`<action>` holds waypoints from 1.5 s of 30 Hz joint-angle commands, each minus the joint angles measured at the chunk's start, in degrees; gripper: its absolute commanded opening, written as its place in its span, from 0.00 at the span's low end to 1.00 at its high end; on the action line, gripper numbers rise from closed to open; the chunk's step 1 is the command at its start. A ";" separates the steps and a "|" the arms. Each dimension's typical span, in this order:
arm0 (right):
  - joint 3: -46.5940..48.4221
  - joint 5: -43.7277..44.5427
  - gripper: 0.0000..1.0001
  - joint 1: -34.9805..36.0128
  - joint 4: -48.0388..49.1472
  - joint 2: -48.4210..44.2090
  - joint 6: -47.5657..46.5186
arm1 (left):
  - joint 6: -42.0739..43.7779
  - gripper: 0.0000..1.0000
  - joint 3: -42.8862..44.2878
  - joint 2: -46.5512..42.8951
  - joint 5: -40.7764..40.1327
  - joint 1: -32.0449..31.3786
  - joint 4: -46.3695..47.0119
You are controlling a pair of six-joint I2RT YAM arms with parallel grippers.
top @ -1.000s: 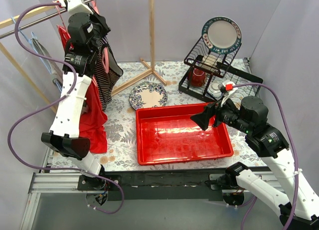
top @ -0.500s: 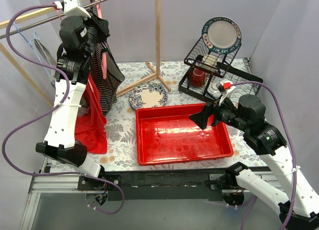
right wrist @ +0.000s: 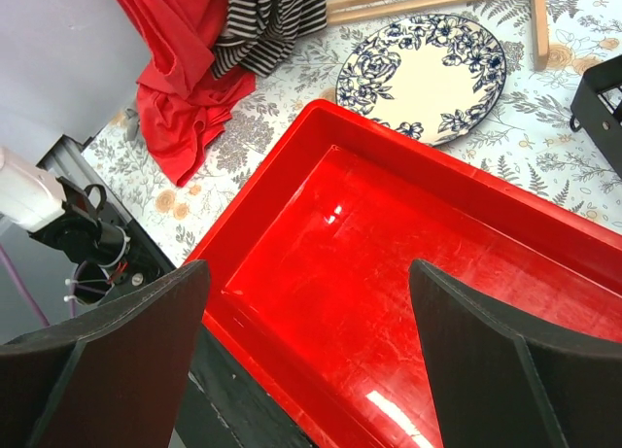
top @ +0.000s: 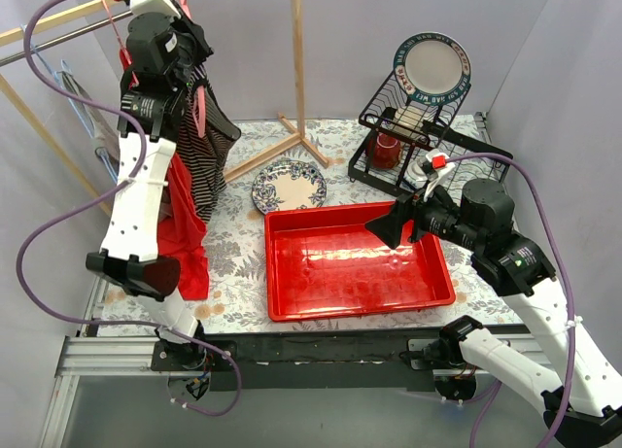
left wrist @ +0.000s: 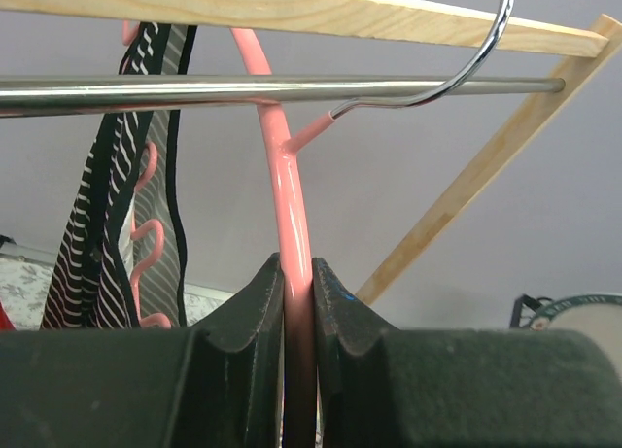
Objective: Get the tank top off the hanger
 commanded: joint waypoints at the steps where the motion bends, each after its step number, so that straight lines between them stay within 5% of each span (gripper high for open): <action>1: 3.12 -0.22 0.91 0.04 2.54 -0.32 0.09 | 3.53 0.00 6.58 1.00 -2.84 1.30 8.28; 9: 3.74 0.31 0.91 0.04 2.19 0.20 -0.44 | -1.03 0.00 -2.88 -5.31 8.66 1.31 9.87; 19: 2.59 -1.09 0.91 0.04 3.33 0.47 0.18 | -1.48 0.00 -8.88 -12.00 9.46 1.31 8.54; 28: 2.33 -0.48 0.91 0.04 2.28 -1.73 0.62 | 1.33 0.00 -8.19 -9.63 10.26 1.39 13.12; 38: 3.47 0.49 0.91 -0.04 0.70 -2.17 0.09 | 0.64 0.00 5.35 -0.49 12.89 2.45 14.44; 45: 2.86 0.49 0.91 -0.04 1.22 -2.35 0.18 | -2.35 0.00 -5.97 -7.60 14.57 2.36 15.15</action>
